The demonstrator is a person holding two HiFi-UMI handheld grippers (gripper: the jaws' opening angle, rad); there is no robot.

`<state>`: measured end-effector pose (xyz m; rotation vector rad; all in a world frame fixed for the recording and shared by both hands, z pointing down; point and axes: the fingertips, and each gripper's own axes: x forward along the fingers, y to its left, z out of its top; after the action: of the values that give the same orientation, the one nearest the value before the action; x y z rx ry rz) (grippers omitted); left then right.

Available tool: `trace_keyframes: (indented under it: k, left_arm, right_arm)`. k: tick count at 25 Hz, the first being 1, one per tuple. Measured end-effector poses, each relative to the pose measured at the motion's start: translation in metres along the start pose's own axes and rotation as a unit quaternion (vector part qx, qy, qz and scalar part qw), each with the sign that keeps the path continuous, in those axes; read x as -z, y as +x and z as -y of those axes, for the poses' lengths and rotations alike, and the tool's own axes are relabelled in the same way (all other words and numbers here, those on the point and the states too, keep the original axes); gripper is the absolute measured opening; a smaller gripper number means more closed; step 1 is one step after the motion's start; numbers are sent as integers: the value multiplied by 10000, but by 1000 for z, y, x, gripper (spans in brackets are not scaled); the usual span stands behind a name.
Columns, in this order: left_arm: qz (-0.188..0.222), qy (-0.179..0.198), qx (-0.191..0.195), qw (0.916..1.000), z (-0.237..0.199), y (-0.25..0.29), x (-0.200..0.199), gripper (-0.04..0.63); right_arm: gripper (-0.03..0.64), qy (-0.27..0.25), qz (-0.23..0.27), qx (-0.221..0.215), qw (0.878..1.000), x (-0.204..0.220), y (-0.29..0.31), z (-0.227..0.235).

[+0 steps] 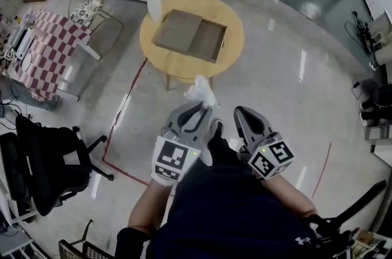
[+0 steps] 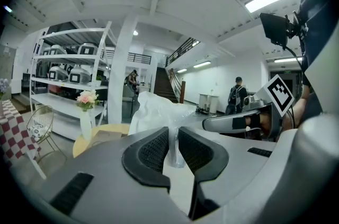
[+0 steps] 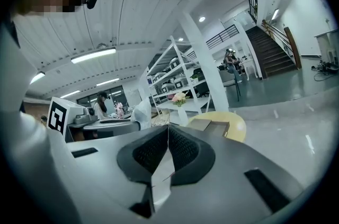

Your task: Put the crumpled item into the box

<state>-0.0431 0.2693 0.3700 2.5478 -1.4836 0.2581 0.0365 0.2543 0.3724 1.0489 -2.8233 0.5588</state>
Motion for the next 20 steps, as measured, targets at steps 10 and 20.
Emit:
trace_keyframes:
  k: [10,20]
  left_arm:
    - [-116,69,-276,9995,-39,49,-23,67]
    - [-154,109,-467,9987,-60,104,-48,67]
  right_arm:
    - [14,137,169,-351,9991,-37,56,45]
    - [14,456,252,-729,9960,-67,98,92]
